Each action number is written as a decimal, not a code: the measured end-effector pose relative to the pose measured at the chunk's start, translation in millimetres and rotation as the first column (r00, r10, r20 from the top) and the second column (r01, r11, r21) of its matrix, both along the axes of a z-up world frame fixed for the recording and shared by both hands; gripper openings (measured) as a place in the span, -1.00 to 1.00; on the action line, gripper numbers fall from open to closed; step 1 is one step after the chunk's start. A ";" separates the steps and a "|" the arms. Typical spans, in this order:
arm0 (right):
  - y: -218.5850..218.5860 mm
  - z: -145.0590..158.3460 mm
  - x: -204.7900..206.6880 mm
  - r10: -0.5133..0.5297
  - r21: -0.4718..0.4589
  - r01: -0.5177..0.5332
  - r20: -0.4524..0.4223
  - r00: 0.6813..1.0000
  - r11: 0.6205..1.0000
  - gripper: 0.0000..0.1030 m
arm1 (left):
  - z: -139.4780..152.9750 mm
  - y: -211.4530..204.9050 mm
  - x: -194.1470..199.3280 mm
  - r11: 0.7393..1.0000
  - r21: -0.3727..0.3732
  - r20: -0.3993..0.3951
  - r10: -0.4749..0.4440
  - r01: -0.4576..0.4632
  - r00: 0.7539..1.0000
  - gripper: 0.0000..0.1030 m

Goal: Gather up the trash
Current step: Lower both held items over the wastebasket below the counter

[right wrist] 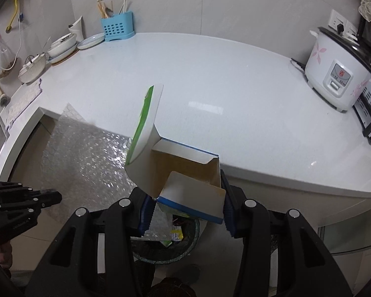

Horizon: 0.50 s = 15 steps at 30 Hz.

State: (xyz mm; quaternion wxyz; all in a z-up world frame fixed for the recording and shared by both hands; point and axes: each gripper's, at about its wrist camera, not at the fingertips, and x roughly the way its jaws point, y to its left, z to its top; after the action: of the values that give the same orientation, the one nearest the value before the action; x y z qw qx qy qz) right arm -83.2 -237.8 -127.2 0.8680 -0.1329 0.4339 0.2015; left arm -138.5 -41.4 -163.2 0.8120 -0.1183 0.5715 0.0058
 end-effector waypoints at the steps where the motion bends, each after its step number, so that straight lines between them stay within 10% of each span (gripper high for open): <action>1: 0.2 -3.1 -1.2 0.001 0.000 -0.001 -0.007 1.000 1.000 -0.15 | -5.8 -0.8 -1.5 1.000 0.002 -0.004 -0.005 0.005 1.000 -0.88; 15: 0.2 -55.9 -6.5 -0.011 -0.029 0.009 -0.081 0.997 1.000 -0.15 | -96.2 -9.0 3.6 0.999 0.030 -0.094 -0.033 0.036 0.995 -0.88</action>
State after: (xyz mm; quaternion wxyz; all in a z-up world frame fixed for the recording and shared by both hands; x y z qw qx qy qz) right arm -89.7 -237.6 -183.1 0.8486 -0.1349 0.4724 0.1962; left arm -134.8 -50.4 -259.4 0.7862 -0.0953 0.6105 0.0064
